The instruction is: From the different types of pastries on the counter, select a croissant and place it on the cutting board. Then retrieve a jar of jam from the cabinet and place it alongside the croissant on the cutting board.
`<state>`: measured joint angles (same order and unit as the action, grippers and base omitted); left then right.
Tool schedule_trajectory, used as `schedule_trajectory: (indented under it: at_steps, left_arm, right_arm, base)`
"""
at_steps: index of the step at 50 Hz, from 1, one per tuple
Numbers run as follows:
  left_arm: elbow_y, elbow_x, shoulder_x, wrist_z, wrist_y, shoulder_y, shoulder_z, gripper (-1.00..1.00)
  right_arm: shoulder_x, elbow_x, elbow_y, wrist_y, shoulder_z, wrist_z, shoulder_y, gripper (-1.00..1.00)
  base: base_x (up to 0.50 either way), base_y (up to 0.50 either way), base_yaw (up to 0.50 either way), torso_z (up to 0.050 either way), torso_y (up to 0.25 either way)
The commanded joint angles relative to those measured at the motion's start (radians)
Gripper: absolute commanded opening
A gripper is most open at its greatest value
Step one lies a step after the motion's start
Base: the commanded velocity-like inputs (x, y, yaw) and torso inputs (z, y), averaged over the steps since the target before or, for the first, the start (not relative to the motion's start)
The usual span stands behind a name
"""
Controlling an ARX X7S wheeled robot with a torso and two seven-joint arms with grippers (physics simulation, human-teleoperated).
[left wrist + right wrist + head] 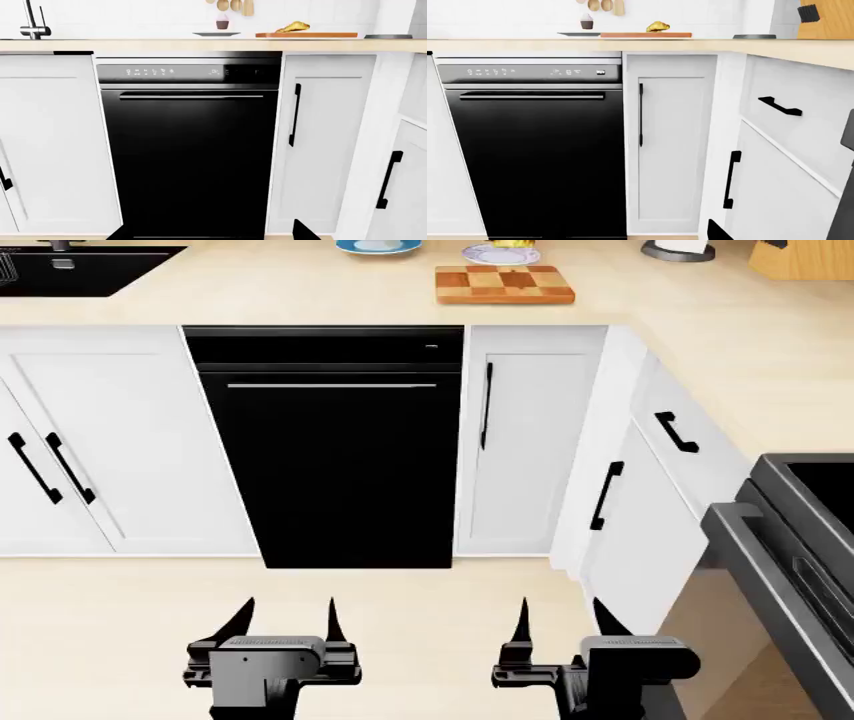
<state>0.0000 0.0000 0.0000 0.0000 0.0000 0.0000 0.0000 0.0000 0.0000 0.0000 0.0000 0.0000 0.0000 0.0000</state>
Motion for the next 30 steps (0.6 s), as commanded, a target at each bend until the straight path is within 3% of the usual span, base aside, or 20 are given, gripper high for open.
schedule_trajectory:
  at_steps: [1, 13, 16, 20, 26, 30]
  left_arm:
    - [-0.001, -0.015, -0.016, -0.018, 0.0, 0.0, 0.019, 1.0]
    - [-0.024, -0.059, -0.045, -0.054, 0.02, -0.015, 0.053, 1.0]
    - [-0.014, -0.094, -0.051, -0.038, 0.053, -0.022, 0.055, 1.0]
    - [0.039, -0.11, -0.071, -0.04, -0.014, -0.104, 0.056, 1.0]
    - [0.136, -0.116, -0.124, -0.06, -0.28, -0.4, 0.051, 1.0]
    - [0.167, -0.191, -0.131, -0.039, -0.489, -0.588, 0.034, 1.0]
  right_arm:
    - [0.016, 0.011, -0.005, 0.001, -0.021, 0.021, -0.002, 1.0]
    - [0.05, 0.036, 0.014, 0.002, -0.061, 0.057, 0.008, 1.0]
    - [0.057, 0.02, 0.003, 0.025, -0.065, 0.082, 0.023, 1.0]
    - [0.069, -0.017, -0.052, 0.183, -0.04, 0.153, 0.128, 1.0]
    - [0.11, -0.032, -0.248, 0.642, -0.023, 0.133, 0.409, 1.0]
    - [0.143, -0.047, -0.291, 0.836, -0.016, 0.132, 0.6, 1.0]
  base:
    - [0.0, 0.0, 0.0, 0.0, 0.0]
    - [0.0, 0.0, 0.0, 0.0, 0.0]
    - [0.0, 0.0, 0.0, 0.042, 0.0]
    - [0.0, 0.0, 0.0, 0.05, 0.0]
    - [0.0, 0.0, 0.0, 0.05, 0.0]
    - [0.0, 0.0, 0.0, 0.05, 0.0]
